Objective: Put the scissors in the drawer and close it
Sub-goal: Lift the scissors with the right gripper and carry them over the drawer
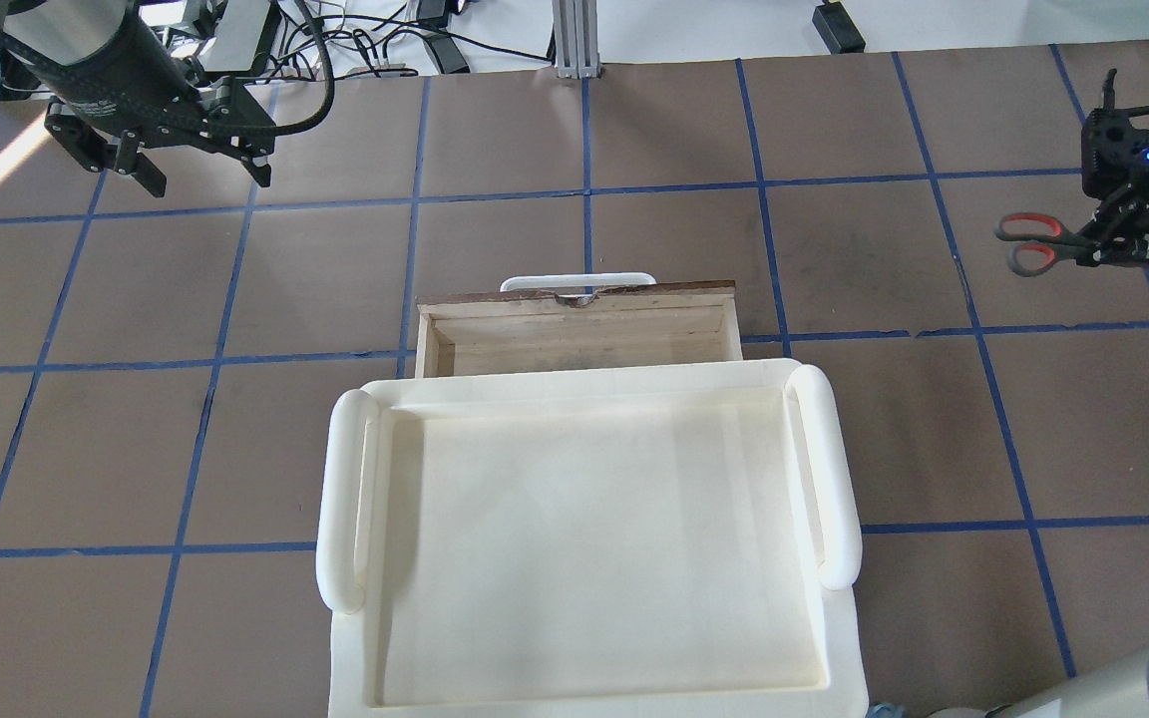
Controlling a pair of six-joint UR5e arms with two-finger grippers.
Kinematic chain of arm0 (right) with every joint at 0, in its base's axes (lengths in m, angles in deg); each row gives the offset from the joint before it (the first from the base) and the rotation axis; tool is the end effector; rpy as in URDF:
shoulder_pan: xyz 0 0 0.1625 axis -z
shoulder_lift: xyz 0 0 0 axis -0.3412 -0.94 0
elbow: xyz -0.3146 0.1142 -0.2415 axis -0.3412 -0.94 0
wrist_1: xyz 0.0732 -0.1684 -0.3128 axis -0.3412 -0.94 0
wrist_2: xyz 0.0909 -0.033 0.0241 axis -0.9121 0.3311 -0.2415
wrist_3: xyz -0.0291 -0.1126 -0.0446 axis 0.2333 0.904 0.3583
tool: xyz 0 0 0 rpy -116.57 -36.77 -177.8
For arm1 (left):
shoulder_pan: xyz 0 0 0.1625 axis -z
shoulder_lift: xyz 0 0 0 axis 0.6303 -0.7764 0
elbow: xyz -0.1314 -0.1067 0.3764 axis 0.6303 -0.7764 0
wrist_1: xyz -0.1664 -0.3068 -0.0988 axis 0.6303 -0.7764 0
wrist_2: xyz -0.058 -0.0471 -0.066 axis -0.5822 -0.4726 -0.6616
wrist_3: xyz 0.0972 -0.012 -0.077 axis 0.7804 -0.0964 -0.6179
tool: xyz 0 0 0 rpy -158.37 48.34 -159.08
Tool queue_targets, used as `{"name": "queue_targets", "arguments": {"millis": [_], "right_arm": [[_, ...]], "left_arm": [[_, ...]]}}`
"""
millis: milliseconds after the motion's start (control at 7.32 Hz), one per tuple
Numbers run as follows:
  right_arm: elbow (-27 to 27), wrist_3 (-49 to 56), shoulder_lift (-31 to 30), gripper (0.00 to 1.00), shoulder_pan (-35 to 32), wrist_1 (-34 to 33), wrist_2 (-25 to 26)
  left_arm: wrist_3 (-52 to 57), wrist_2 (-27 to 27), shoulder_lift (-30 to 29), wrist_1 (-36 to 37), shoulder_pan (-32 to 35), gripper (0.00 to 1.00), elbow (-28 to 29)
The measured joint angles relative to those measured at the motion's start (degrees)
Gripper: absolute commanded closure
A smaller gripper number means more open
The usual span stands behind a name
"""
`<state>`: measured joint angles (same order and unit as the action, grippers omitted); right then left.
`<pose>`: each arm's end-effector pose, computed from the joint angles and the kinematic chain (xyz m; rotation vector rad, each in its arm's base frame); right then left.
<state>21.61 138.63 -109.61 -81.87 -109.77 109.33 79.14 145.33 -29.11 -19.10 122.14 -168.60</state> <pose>-0.1279 -0.5336 0.3041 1.8957 -2.4483 0.0997 -0.0746 -0.4946 0.4536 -0.0885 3.1330 -0.1260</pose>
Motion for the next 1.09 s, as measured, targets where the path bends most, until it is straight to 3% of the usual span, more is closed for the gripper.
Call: {"name": "queue_targets", "arguments": {"millis": [410,1093], "right_arm": [[-6.75,-16.03,-3.47,1.00,-14.28,10.94,-0.42],[-15.10,-40.64,-3.71,1.00,-35.61,17.81,1.64]], "left_arm": [[0.00,-0.02,-0.04,0.15,-0.01,0.00,0.01],[0.00,0.02,-0.02,0.15,-0.14,0.00,-0.02]]}}
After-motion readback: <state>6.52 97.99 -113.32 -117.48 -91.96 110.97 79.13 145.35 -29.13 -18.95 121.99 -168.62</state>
